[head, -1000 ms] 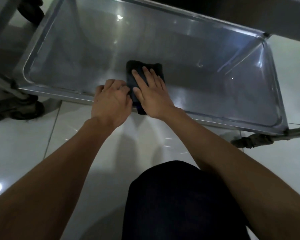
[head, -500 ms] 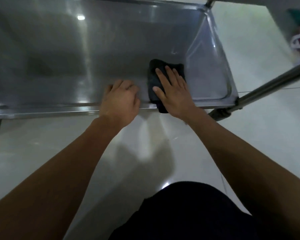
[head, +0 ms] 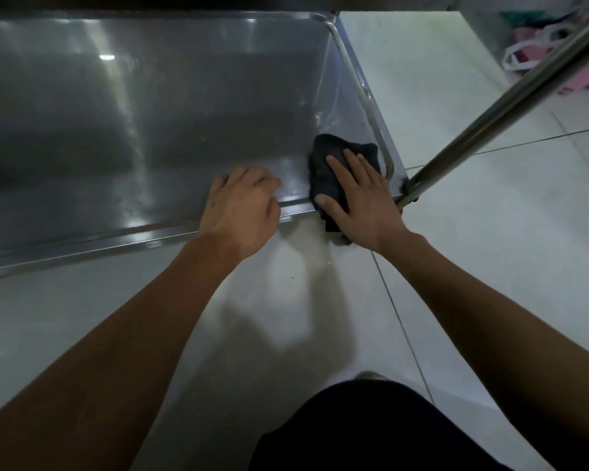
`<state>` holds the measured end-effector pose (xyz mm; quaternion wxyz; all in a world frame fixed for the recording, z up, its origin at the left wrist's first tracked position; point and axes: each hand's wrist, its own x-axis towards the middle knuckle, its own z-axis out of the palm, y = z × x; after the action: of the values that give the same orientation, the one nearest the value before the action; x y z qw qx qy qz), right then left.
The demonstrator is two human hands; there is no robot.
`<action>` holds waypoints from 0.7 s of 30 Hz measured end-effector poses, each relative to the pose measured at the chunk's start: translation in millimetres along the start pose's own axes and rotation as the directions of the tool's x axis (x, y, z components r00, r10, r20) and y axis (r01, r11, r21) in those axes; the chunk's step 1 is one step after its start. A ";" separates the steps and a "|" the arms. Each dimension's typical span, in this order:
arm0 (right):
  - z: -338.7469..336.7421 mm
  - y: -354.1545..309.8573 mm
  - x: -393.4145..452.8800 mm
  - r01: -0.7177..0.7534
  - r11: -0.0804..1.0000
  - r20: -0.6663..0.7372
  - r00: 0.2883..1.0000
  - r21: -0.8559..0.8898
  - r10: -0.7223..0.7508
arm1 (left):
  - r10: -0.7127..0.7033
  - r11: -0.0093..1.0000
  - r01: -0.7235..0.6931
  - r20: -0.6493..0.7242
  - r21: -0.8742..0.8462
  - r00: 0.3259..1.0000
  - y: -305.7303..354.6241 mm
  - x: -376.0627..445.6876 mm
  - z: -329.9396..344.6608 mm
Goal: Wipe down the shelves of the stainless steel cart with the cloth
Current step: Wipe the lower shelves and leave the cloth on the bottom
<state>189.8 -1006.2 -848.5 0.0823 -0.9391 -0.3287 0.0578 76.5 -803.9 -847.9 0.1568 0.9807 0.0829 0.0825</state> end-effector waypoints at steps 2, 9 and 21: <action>-0.1 -1.6 -8.0 0.017 1.000 -0.034 0.999 0.012 -0.017 | 0.010 1.000 -0.010 0.014 0.014 1.000 -2.4 -1.1 -4.3; 2.2 -10.0 -27.9 0.081 0.996 -0.096 0.992 0.042 -0.077 | 0.065 0.998 -0.064 0.081 -0.008 0.995 2.1 -0.2 -23.2; -48.5 -32.4 -107.4 -0.085 0.913 -0.056 0.992 0.400 0.117 | 0.221 0.971 -0.239 0.353 0.009 0.909 62.2 -2.0 -75.1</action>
<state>94.5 -1054.2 -788.8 0.2805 -0.9202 -0.2577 0.0905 69.0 -840.4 -757.7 0.1326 0.9863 -0.0602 -0.0775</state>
